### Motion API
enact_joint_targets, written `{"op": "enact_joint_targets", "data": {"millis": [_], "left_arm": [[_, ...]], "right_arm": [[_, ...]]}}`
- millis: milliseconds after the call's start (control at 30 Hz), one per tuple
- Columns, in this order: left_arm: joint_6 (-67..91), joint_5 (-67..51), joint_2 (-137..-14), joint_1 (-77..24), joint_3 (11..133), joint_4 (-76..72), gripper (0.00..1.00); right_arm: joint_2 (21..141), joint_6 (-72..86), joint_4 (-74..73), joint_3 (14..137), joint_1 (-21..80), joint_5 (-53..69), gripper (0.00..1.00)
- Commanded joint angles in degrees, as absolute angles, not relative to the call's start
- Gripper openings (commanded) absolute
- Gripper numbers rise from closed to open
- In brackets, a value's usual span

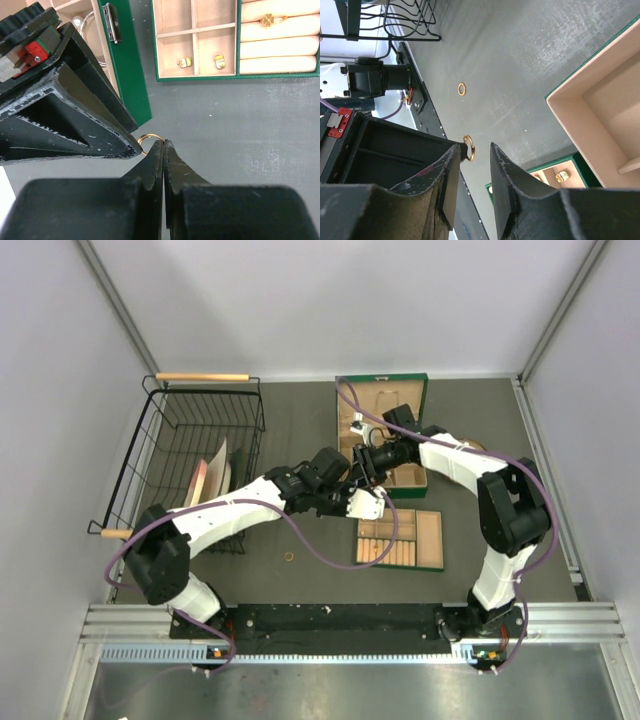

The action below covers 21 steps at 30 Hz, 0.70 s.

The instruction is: Organize the mixed jewelry

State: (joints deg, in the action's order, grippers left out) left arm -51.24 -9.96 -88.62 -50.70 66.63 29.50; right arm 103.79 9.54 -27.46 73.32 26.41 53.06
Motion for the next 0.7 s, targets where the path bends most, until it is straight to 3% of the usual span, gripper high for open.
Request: {"op": "enact_joint_targets", "data": {"millis": [0, 433, 667], "left_arm": [[-52.03, -9.76, -87.01, -50.89, 66.36, 26.89, 0.0], [-52.12, -9.05, -86.66, -50.98, 65.48, 26.02, 0.0], [-52.3, -8.7, -86.49, -50.98, 65.13, 26.1, 0.0]], "right_arm": [[104.5, 9.23, -26.02, 76.29, 27.68, 54.05, 0.3], [104.68, 8.53, -26.28, 75.67, 28.48, 54.32, 0.15], [104.33, 7.91, -26.98, 75.85, 28.56, 54.23, 0.0]]}}
